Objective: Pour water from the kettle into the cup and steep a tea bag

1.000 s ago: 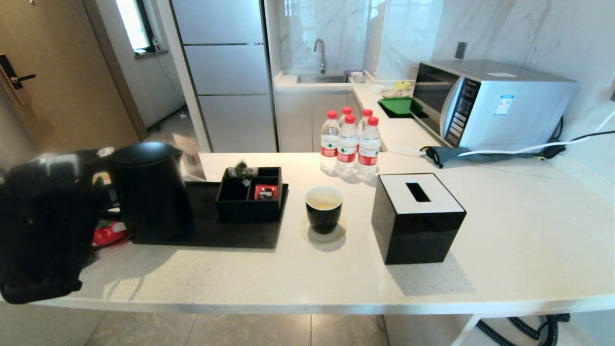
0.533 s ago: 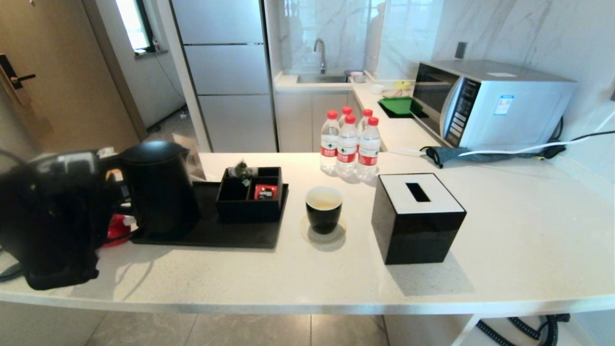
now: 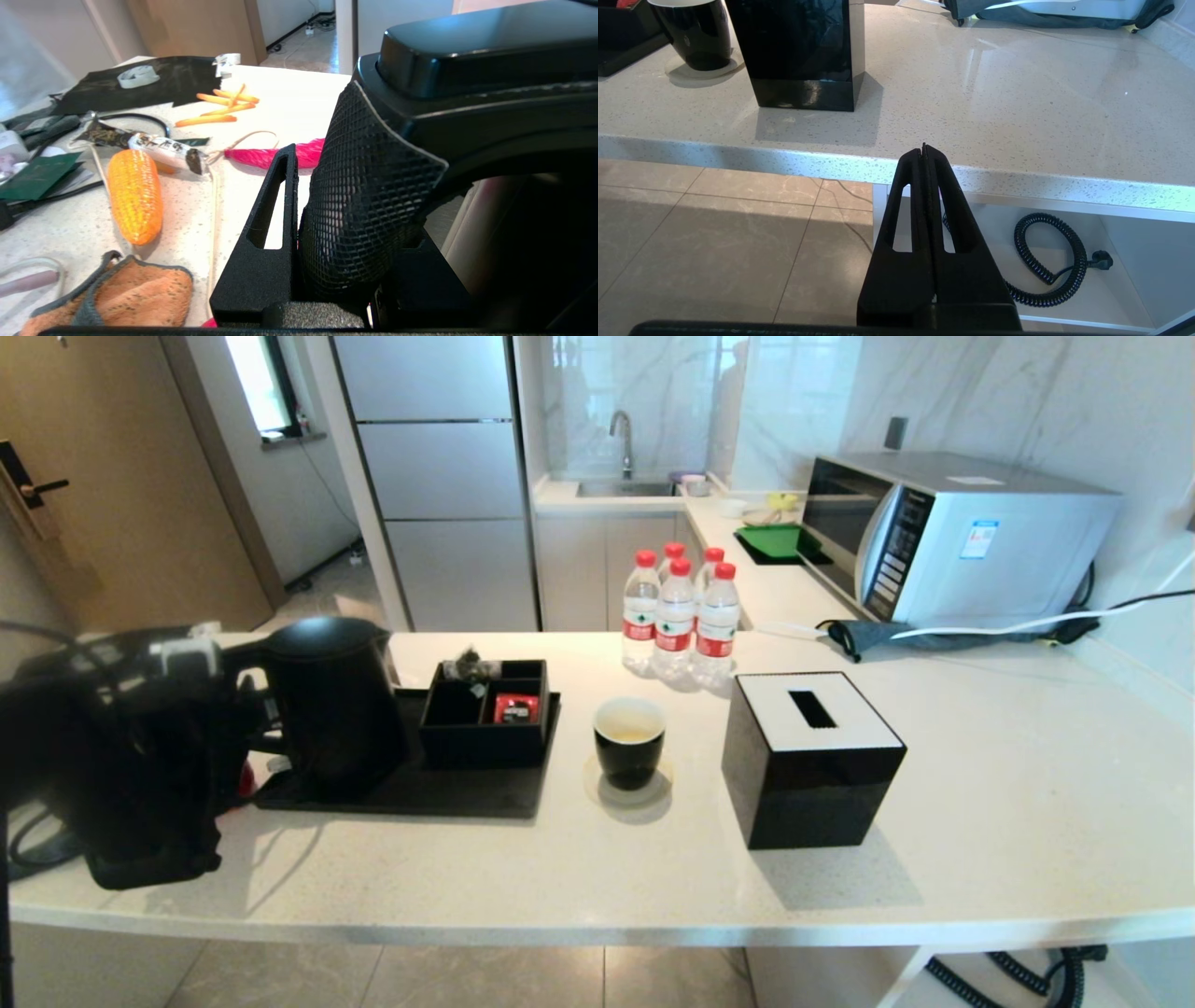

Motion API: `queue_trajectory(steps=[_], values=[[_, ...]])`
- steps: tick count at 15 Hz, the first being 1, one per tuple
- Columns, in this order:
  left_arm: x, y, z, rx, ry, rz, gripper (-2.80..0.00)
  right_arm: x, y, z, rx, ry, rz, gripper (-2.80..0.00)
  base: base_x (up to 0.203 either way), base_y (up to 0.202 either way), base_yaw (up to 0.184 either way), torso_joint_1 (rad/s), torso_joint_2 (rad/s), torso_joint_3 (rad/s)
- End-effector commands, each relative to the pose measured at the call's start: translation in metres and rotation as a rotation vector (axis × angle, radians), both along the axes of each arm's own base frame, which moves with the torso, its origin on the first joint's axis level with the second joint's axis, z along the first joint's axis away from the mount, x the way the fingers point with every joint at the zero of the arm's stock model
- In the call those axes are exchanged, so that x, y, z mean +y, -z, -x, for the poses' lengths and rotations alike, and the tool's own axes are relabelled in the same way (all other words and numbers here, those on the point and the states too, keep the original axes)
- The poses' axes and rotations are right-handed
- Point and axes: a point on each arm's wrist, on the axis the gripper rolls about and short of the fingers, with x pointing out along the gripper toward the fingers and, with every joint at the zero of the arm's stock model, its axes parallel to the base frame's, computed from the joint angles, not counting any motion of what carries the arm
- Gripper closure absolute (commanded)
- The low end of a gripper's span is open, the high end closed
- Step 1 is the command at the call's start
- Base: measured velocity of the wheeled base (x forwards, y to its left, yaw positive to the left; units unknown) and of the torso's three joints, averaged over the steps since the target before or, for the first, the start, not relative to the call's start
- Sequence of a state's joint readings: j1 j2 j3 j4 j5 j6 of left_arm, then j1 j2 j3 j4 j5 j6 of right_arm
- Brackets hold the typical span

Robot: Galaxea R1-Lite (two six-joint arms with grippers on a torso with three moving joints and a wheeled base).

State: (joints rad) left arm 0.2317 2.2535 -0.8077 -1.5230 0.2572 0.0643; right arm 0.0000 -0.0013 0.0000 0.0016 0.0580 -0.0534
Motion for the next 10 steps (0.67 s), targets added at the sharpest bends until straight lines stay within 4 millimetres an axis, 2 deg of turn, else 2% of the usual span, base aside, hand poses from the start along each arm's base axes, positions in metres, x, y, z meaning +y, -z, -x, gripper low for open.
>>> queue_trajectory(steps=[1,10], values=[[-0.002,0.001,-0.002,-0.033,0.004,-0.009,0.00,0.000,0.000,0.000,0.001,0.000,0.002,0.00,0.000,0.000,0.000,0.000,0.00,0.000],[-0.008,0.013,-0.019,-0.042,0.028,-0.003,0.00,0.000,0.000,0.000,0.001,0.000,0.000,0.00,0.000,0.000,0.000,0.000,0.00,0.000]])
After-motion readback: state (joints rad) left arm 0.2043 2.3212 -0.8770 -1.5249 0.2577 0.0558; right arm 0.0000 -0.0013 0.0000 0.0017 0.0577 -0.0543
